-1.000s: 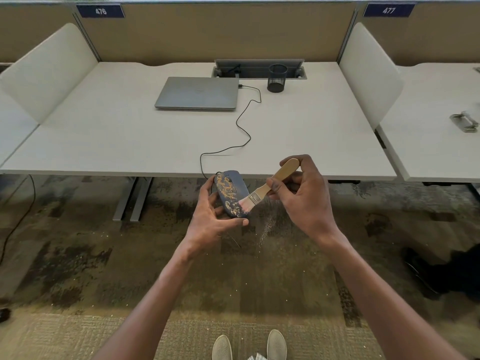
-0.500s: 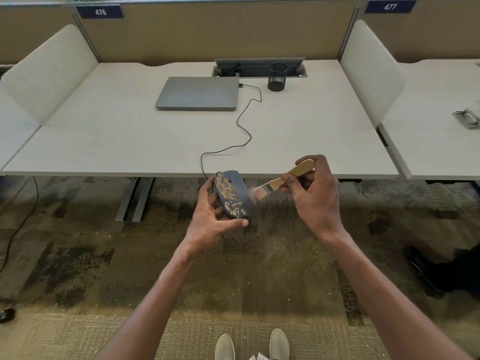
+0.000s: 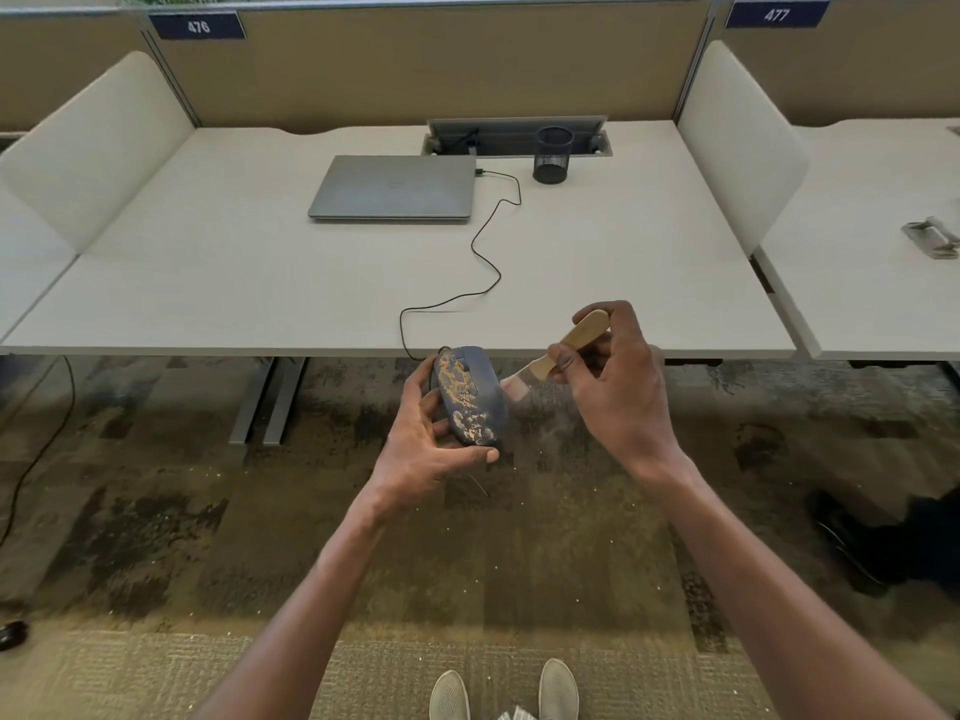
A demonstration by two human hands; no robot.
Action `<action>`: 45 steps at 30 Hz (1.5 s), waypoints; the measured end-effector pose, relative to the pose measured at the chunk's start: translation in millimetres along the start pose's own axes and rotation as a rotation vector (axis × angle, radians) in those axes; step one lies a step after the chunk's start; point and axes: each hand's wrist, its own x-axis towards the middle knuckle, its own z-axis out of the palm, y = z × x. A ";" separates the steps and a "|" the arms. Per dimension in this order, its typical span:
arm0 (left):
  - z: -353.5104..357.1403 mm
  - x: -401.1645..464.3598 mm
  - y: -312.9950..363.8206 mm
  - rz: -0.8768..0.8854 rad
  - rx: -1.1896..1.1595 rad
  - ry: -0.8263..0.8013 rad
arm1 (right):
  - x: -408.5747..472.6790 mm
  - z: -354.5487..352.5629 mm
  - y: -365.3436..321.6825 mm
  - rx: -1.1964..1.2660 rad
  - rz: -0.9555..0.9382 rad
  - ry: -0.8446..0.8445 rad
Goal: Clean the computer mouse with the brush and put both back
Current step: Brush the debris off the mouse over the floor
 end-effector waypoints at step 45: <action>7.2 7.9 7.3 -0.017 0.004 0.022 | 28.1 6.0 -16.5 -0.003 -0.358 -0.176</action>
